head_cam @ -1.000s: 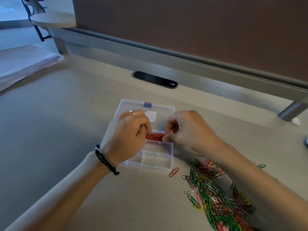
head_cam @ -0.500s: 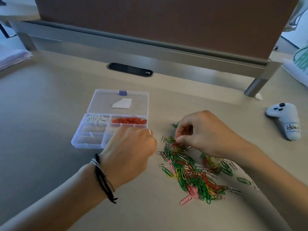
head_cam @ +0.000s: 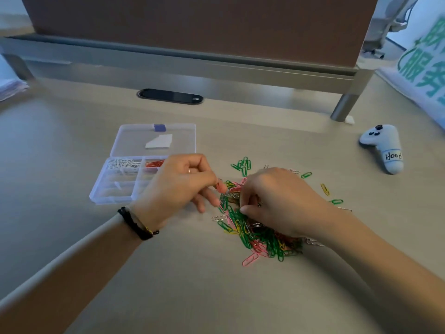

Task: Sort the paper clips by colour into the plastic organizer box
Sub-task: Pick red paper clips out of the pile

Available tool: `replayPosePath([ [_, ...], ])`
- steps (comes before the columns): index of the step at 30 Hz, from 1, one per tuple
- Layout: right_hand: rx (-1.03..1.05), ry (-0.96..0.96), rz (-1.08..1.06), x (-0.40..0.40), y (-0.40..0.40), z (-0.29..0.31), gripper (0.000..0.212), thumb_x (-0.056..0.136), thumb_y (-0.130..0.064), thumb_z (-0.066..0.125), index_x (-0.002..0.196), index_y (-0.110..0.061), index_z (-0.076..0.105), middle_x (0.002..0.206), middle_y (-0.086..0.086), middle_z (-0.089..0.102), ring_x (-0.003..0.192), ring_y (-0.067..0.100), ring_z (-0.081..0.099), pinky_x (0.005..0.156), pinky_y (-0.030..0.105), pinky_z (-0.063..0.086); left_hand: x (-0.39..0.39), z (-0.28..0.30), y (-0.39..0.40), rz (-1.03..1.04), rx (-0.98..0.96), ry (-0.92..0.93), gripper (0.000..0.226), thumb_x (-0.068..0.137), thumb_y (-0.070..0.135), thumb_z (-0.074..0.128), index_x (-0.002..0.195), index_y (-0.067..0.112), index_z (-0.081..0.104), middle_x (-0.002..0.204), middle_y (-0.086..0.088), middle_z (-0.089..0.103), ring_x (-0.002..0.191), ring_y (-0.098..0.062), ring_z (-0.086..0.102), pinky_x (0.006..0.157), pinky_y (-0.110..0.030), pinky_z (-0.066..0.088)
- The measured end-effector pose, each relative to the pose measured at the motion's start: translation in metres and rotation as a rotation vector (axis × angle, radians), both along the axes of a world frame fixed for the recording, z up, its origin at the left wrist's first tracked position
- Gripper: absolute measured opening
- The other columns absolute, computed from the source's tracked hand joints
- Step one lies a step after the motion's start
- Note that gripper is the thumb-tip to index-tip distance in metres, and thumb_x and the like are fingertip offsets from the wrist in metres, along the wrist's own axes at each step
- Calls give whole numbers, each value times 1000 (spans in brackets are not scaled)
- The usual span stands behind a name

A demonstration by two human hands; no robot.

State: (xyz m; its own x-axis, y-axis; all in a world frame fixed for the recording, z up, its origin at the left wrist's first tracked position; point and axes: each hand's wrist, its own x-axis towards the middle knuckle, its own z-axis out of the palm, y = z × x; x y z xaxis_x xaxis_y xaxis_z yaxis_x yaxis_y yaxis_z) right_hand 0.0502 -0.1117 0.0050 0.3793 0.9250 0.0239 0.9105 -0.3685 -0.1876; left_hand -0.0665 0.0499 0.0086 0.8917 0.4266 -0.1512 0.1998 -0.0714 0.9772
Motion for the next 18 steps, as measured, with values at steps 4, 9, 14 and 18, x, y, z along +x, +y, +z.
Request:
replayPosePath([
  [4,75,283,-128,14,-14,2,5,87,-28,72,82,-27,73,74,-10,70,72,4,62,69,28,49,7,-2,-1,-44,-250,8,23,88,-6,61,68,4,54,78,-20,71,52,-17,65,42,-20,49],
  [9,179,619,-219,23,-30,5,27,85,-1,69,87,-27,79,77,-5,74,70,16,69,68,25,55,17,-4,-6,-133,-283,36,21,77,-1,73,93,0,60,85,-21,73,61,-20,69,53,-22,57],
  [14,265,1030,-250,27,-42,8,21,93,-16,64,73,-10,63,67,6,61,60,19,56,56,27,43,26,-11,-12,-263,-298,124,20,93,-6,52,94,2,71,79,-14,67,62,-18,64,51,-22,54],
  [18,213,1062,-246,30,-58,5,22,98,-13,58,78,-3,60,64,10,57,53,18,48,47,23,34,25,-15,-22,-413,-385,121,21,80,14,47,68,11,65,69,-10,52,59,-18,56,40,-21,38],
])
